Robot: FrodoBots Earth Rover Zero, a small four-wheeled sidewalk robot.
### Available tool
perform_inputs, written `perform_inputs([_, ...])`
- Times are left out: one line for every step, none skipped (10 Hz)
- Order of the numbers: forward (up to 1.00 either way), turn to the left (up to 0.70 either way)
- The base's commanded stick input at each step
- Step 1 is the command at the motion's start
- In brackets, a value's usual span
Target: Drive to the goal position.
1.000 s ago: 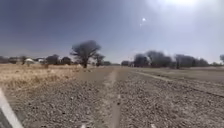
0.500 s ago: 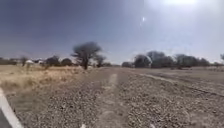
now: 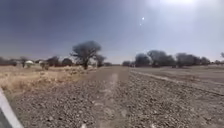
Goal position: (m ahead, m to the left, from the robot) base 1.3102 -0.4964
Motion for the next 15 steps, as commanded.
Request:
perform_inputs([0.7, 0.0])
perform_inputs([0.7, 0.0])
perform_inputs([0.7, 0.0])
perform_inputs([0.7, 0.0])
perform_inputs([0.7, 0.0])
perform_inputs([0.7, 0.0])
perform_inputs([0.7, 0.0])
perform_inputs([0.7, 0.0])
perform_inputs([0.7, 0.0])
perform_inputs([0.7, 0.0])
perform_inputs([0.7, 0.0])
perform_inputs([0.7, 0.0])
perform_inputs([0.7, 0.0])
perform_inputs([0.7, 0.0])
perform_inputs([0.7, 0.0])
